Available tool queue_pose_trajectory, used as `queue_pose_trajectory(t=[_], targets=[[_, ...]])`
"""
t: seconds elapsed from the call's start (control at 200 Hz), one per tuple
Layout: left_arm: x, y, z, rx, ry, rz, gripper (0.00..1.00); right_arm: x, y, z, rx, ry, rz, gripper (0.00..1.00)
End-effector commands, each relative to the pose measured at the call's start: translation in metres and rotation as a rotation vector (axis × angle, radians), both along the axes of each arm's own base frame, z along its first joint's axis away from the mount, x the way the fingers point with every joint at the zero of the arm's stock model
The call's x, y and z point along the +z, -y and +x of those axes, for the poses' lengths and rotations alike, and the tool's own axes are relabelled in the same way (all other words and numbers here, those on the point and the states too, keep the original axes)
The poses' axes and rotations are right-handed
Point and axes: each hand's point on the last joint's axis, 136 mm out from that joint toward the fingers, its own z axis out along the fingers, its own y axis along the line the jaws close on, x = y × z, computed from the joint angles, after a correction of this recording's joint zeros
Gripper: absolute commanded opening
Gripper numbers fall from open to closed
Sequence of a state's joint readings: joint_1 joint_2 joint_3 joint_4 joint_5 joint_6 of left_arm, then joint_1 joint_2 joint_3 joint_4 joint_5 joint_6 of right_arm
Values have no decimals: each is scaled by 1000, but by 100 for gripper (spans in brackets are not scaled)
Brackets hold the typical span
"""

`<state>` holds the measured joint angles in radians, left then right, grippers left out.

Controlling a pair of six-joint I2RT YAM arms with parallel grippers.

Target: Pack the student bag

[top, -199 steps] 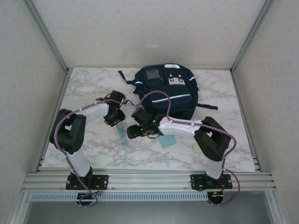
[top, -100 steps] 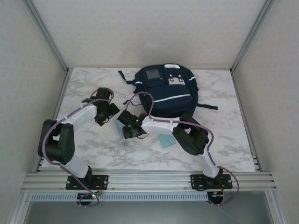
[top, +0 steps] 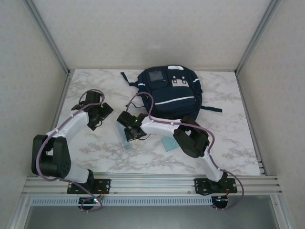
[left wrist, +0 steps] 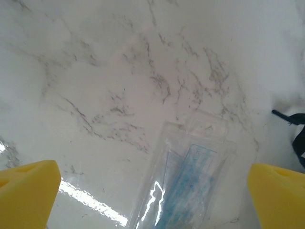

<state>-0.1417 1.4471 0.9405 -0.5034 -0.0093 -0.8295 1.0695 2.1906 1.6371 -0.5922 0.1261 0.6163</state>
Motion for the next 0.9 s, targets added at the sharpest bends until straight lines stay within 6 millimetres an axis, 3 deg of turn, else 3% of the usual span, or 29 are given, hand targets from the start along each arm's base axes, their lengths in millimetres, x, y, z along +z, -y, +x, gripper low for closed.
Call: queue_pose_trajectory(t=[0.0,0.08,0.33,0.47,0.601,0.631,0.751,0.896], targets=[[11,-9,2,16,79,28,100,-25,-4,-13,43,-54,-24,0],[11,-9,0,15,110,22,100,-13,-6,-12,67,-39,-16,0],[-3,4,-8,-40,131,-43,100,53,-8,0,143,51,19,0],[-16,13,-13,-74,110,-88,100,60,-5,1,164,47,21,0],[-20,10,-18,-66,101,-73,100,55,-9,-4,168,22,37,0],[-18,7,-17,-58,109,-66,100,54,-11,-7,167,16,43,14],[-15,-2,-17,-27,122,-60,100,50,-21,-16,172,22,58,97],[-17,-25,-16,54,116,-78,100,41,-36,-23,170,33,39,99]])
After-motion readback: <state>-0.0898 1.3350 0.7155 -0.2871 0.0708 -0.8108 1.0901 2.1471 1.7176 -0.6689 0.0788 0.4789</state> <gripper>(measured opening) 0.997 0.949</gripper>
